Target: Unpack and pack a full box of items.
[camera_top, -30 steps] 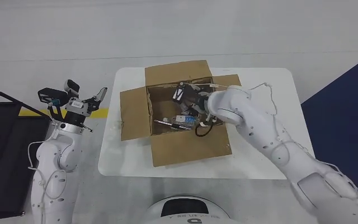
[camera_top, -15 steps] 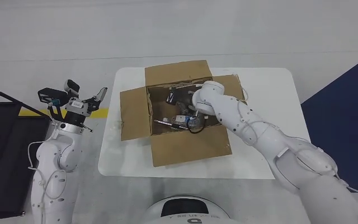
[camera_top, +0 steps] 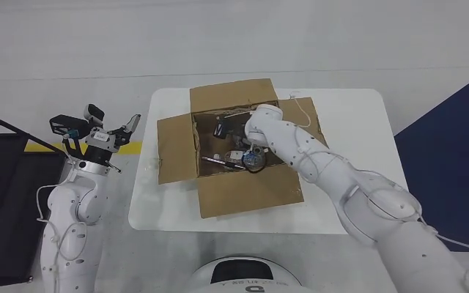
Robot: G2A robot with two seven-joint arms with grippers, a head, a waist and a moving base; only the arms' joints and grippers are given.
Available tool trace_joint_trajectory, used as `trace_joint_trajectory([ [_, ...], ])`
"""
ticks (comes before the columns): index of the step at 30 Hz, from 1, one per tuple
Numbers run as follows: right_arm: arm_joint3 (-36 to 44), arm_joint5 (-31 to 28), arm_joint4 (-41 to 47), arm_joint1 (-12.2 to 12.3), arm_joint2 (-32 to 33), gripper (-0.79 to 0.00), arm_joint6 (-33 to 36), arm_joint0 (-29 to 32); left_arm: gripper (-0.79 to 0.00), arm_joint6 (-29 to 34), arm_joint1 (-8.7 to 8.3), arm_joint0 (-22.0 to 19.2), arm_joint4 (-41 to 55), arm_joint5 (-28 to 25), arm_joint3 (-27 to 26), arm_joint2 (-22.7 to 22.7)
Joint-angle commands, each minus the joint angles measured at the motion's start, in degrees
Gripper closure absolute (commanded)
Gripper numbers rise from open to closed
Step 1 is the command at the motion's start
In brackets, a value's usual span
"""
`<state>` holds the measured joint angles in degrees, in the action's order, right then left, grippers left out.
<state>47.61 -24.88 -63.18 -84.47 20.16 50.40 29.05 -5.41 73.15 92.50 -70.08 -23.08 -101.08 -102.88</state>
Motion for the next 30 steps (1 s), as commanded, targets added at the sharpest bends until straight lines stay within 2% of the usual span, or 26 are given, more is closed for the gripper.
trace_joint_trajectory([
  [1,-1.6,-0.4,0.2,-0.8,-0.2,-0.342,-0.6,-0.3,-0.785,0.0,0.0,0.0,0.0,0.0,0.0,0.0],
  [13,-8.1,-1.4,-1.0,-4.8,-1.4,-0.317,-2.5,-0.5,-0.785,0.0,0.0,0.0,0.0,0.0,0.0,0.0],
  [15,-8.9,-1.4,-1.0,-5.3,-1.4,-0.268,-3.0,-0.5,-0.785,0.0,0.0,0.0,0.0,0.0,0.0,0.0],
  [16,-9.3,-1.4,-0.8,-5.5,-1.2,-0.185,-3.4,-0.6,-0.785,0.0,0.0,0.0,0.0,0.0,0.0,0.0],
  [17,-9.8,-1.4,-0.7,-5.7,-1.0,-0.046,-3.8,-0.7,-0.785,0.0,0.0,0.0,0.0,0.0,0.0,0.0],
  [18,-10.3,-1.1,-0.7,-5.8,-0.7,0.0,-4.2,-1.0,-0.785,0.0,0.0,0.0,0.0,0.0,0.0,0.0],
  [19,-10.7,-0.8,-0.6,-5.8,-0.3,0.0,-4.8,-1.1,-0.785,0.0,0.0,0.0,0.0,0.0,0.0,0.0],
  [24,-10.8,-0.2,0.3,-4.7,2.6,0.0,-8.7,-1.5,-0.785,0.0,0.0,0.0,0.0,0.0,0.0,0.0],
  [30,-5.2,-1.4,0.0,-0.5,7.8,0.0,-12.1,0.7,-0.785,0.0,0.0,0.0,0.0,0.0,0.0,0.0],
])
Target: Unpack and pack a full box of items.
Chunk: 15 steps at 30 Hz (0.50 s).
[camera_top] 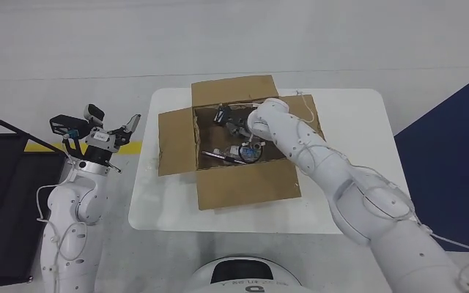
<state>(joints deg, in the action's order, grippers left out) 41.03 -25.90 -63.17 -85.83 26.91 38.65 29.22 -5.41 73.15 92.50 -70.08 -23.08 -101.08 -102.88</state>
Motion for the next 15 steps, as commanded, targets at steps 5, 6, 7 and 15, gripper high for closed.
trace_joint_trajectory([
  [5,14.8,-2.6,-2.3,7.2,9.0,0.0,0.2,6.8,-0.785,0.0,0.0,0.0,0.0,0.0,0.0,0.0],
  [6,19.0,-3.0,-3.1,8.8,11.3,0.0,0.7,9.1,-0.785,0.0,0.0,0.0,0.0,0.0,0.0,0.0],
  [7,23.9,-3.6,-4.1,10.4,13.9,0.0,1.3,11.8,-0.785,0.0,0.0,0.0,0.0,0.0,0.0,0.0],
  [15,68.2,-10.6,-8.1,21.1,45.6,0.0,-6.1,45.9,-0.785,0.0,0.0,0.0,0.0,0.0,0.0,0.0],
])
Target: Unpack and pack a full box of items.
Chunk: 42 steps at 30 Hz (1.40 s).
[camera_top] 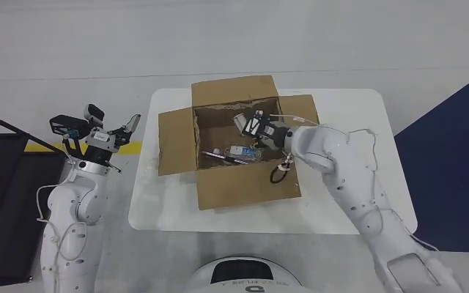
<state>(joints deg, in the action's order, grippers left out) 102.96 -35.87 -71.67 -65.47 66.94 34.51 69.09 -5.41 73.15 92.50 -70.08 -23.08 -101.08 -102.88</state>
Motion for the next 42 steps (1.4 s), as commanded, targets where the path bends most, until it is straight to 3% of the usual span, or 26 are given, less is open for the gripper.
trace_joint_trajectory([
  [1,8.8,-1.3,0.6,1.3,9.0,0.0,-3.6,9.7,-0.785,0.0,0.0,0.0,0.0,0.0,0.0,0.0],
  [5,11.8,-0.5,5.1,2.4,19.8,0.0,-7.4,19.5,-0.785,0.0,0.0,0.0,0.0,0.0,0.0,0.0],
  [8,10.1,0.6,10.7,2.6,23.2,0.0,-8.7,21.2,-0.785,0.0,0.0,0.0,0.0,0.0,0.0,0.0],
  [11,8.4,5.8,15.2,2.3,24.5,0.0,-10.0,20.2,-0.785,0.0,0.0,0.0,0.0,0.0,0.0,0.0],
  [20,8.8,3.9,17.5,2.4,23.8,0.0,-10.0,20.6,-0.785,0.0,0.0,0.0,0.0,0.0,0.0,0.0],
  [24,4.3,1.2,34.5,3.1,26.9,0.0,1.5,19.4,-0.785,0.0,0.0,0.0,0.0,0.0,0.0,0.0],
  [28,-5.8,1.5,63.8,5.1,31.1,0.0,26.8,13.9,-0.785,0.0,0.0,0.0,0.0,0.0,0.0,0.0],
  [31,-13.8,8.6,78.2,7.0,35.1,0.0,42.5,9.5,-0.785,0.0,0.0,0.0,0.0,0.0,0.0,0.0],
  [37,-23.7,16.0,89.8,10.6,40.2,0.0,49.9,8.4,-0.785,0.0,0.0,0.0,0.0,0.0,0.0,0.0],
  [42,-24.5,16.5,89.2,11.1,40.5,0.0,50.5,8.6,-0.785,0.0,0.0,0.0,0.0,0.0,0.0,0.0],
])
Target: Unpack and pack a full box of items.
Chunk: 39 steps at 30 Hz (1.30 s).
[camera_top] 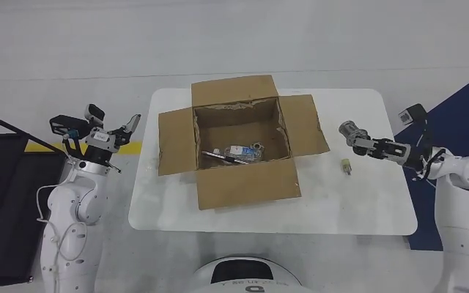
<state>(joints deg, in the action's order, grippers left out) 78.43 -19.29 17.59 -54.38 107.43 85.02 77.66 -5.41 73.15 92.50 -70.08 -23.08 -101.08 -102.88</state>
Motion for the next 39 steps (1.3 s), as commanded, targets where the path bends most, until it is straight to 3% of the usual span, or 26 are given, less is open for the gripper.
trace_joint_trajectory([
  [1,0.0,0.0,0.0,0.0,0.0,0.0,0.0,0.0,-0.785,0.0,0.0,0.0,0.0,0.0,0.0,0.0],
  [4,0.4,-0.1,-0.7,0.0,-0.3,0.0,-0.5,0.1,-0.785,0.0,0.0,0.0,0.0,0.0,0.0,0.0],
  [6,3.2,2.1,-6.3,-0.4,-3.7,0.0,-6.4,1.4,-0.785,0.0,0.0,0.0,0.0,0.0,0.0,0.0],
  [9,0.6,8.5,-8.8,-0.2,-6.3,0.0,-6.1,0.6,-0.785,0.0,0.0,0.0,0.0,0.0,0.0,0.0],
  [13,-9.0,18.0,-15.1,1.1,-7.2,0.0,1.3,-4.1,-0.785,0.0,0.0,0.0,0.0,0.0,0.0,0.0],
  [18,-19.3,18.3,-13.1,3.3,-7.5,0.0,3.0,-7.0,-0.785,0.0,0.0,0.0,0.0,0.0,0.0,0.0],
  [25,-25.1,26.3,-10.5,7.6,-11.6,0.0,3.0,-9.8,-0.785,0.0,0.0,0.0,0.0,0.0,0.0,0.0],
  [29,-28.1,27.3,-10.0,9.3,-15.6,0.0,3.0,-11.8,-0.785,0.0,0.0,0.0,0.0,0.0,0.0,0.0],
  [39,-35.4,28.3,-10.0,11.1,-25.3,0.0,3.0,-18.2,-0.785,0.0,0.0,0.0,0.0,0.0,0.0,0.0],
])
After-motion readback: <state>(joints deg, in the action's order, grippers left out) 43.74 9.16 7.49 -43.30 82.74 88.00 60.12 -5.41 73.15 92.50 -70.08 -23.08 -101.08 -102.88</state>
